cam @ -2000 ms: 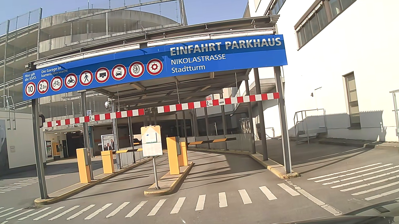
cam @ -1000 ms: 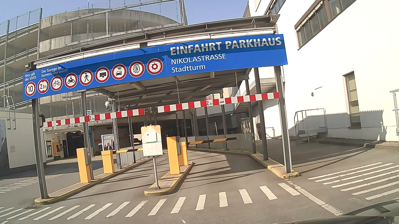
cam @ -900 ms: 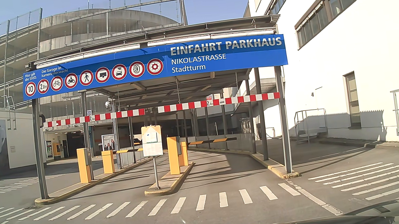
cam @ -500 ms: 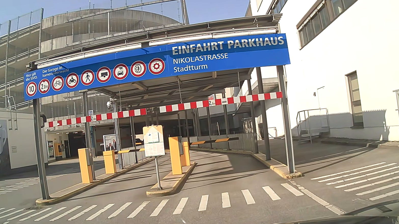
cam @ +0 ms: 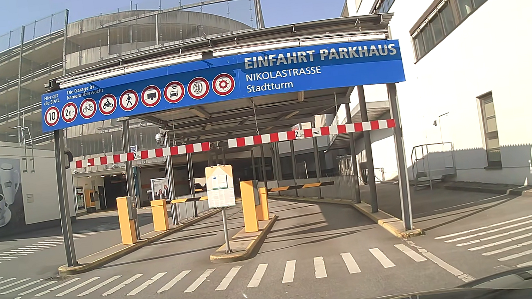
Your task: Follow the waypoints while adhering to traffic rules and regulations
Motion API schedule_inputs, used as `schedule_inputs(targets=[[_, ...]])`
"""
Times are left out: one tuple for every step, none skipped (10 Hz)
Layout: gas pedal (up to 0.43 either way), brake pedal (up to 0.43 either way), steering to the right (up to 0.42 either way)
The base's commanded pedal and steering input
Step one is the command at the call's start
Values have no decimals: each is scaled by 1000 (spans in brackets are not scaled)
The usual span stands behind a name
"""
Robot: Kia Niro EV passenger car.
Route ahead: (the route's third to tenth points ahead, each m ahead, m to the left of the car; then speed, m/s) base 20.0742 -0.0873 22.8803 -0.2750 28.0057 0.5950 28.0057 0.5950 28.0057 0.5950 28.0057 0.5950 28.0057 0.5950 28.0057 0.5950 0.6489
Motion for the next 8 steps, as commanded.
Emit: schedule_inputs(targets=[[79,0,-890],[79,0,-908],[79,0,-916],[79,0,-920],[79,0,-920],[67,0,-916],[67,0,-911],[67,0,-905]])
